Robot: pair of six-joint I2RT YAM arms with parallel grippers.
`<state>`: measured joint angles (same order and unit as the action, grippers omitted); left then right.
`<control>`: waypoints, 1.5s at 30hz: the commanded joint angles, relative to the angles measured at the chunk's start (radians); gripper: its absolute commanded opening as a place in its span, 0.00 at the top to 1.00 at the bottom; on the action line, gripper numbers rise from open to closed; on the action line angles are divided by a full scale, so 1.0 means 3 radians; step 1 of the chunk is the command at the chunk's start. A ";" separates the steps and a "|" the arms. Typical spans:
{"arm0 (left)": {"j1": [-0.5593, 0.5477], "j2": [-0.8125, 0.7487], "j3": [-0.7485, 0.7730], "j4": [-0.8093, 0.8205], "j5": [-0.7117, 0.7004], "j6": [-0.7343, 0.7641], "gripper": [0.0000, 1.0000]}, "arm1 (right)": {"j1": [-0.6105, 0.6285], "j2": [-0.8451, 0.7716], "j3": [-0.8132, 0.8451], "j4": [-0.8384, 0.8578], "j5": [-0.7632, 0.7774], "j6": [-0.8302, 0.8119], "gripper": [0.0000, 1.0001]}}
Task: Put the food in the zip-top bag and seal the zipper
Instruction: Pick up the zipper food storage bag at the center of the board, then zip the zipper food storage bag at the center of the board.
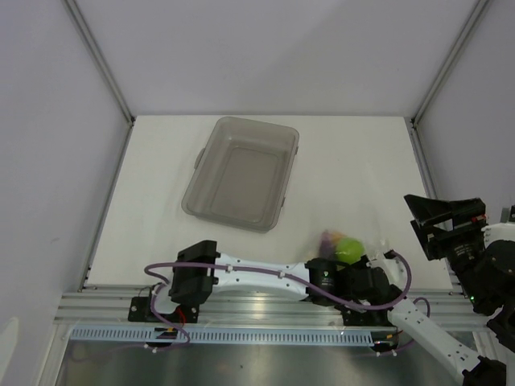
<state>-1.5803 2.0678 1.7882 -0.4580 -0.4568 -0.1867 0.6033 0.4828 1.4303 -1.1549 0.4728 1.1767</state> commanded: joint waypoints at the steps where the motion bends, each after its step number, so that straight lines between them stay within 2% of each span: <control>1: 0.0148 -0.0378 -0.0151 0.0054 0.0182 -0.0077 0.99 | 0.0019 -0.0004 -0.0053 0.0010 -0.0016 0.0000 0.01; 5: 0.0399 -0.0857 -0.0463 0.0151 0.0653 -0.0292 0.99 | 0.0014 0.0027 -0.0120 -0.0026 -0.0103 -0.0016 0.01; 12: 0.0916 -0.1706 -0.1357 0.0596 0.1221 -0.0538 0.99 | 0.0014 -0.0075 -0.0298 -0.0006 -0.0257 -0.0123 0.01; 15: 0.1064 -0.1861 -0.1506 0.0632 0.1349 -0.0635 0.99 | 0.0014 -0.0035 -0.0436 0.0223 -0.0573 -0.0434 0.05; 16: 0.1115 -0.1947 -0.1568 0.0647 0.1364 -0.0706 0.99 | 0.0014 0.0032 -0.0487 0.0275 -0.0857 -0.0531 0.05; 19: 0.1202 -0.2096 -0.1706 0.0673 0.1283 -0.0921 0.99 | 0.0014 0.0481 -0.0569 0.0342 -0.1390 -0.0843 0.07; 21: 0.1233 -0.2157 -0.1767 0.0698 0.1150 -0.1013 0.99 | 0.0019 0.0625 -0.0631 0.0388 -0.1627 -0.0941 0.10; 24: 0.1284 -0.2188 -0.1778 0.0637 0.0991 -0.1146 0.99 | 0.0024 0.0375 -0.0850 0.0622 -0.1576 -0.1018 0.12; 26: 0.1345 -0.2148 -0.1732 0.0616 0.1067 -0.1172 0.99 | 0.0024 0.0390 -0.0943 0.0623 -0.1601 -0.1084 0.12; 30: 0.1443 -0.2137 -0.1732 0.0652 0.1175 -0.1208 0.99 | 0.0029 0.0707 -0.0989 0.0266 -0.1577 -0.1049 0.13; 34: 0.1601 -0.2096 -0.1732 0.0611 0.1221 -0.1229 0.99 | 0.0050 0.0641 -0.0984 0.0209 -0.1387 -0.1059 0.13; 38: 0.1703 -0.2061 -0.1711 0.0581 0.1241 -0.1213 0.99 | 0.0050 0.0615 -0.1009 0.0107 -0.1427 -0.1064 0.13; 40: 0.1765 -0.2055 -0.1722 0.0581 0.1267 -0.1229 0.99 | 0.0055 0.0630 -0.1142 0.0148 -0.1646 -0.1054 0.13; 45: 0.1872 -0.2086 -0.1763 0.0601 0.1338 -0.1239 0.99 | 0.0060 0.0564 -0.1413 0.0316 -0.1735 -0.0982 0.12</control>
<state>-1.0405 1.4551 1.2564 -0.3012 -0.0807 -0.5423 0.6144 0.6624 1.0351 -1.0874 -0.0132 0.8806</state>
